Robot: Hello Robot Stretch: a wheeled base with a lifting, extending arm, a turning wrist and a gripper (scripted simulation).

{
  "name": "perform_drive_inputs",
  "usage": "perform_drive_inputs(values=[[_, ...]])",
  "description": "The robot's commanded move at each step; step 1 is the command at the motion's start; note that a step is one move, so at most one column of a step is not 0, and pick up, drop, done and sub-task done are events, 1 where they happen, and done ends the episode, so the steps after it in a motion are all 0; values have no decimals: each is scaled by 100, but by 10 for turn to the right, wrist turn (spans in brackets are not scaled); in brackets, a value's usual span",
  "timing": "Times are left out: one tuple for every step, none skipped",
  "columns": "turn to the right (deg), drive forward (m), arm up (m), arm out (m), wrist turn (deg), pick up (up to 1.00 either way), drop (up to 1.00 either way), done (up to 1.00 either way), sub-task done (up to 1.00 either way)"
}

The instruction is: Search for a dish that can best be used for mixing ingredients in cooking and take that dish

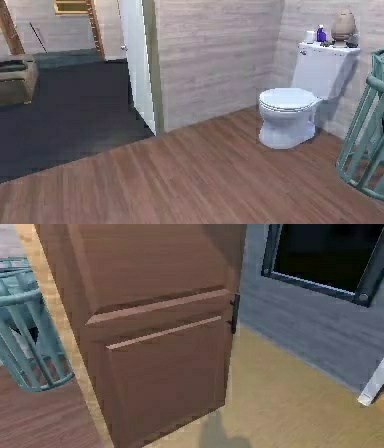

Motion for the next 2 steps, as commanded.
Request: perform_drive_inputs(values=[[450, 0, 0, 0, 0, 0, 0, 0, 0], [450, 0, 0, 0, 0, 0, 0, 0, 0]])
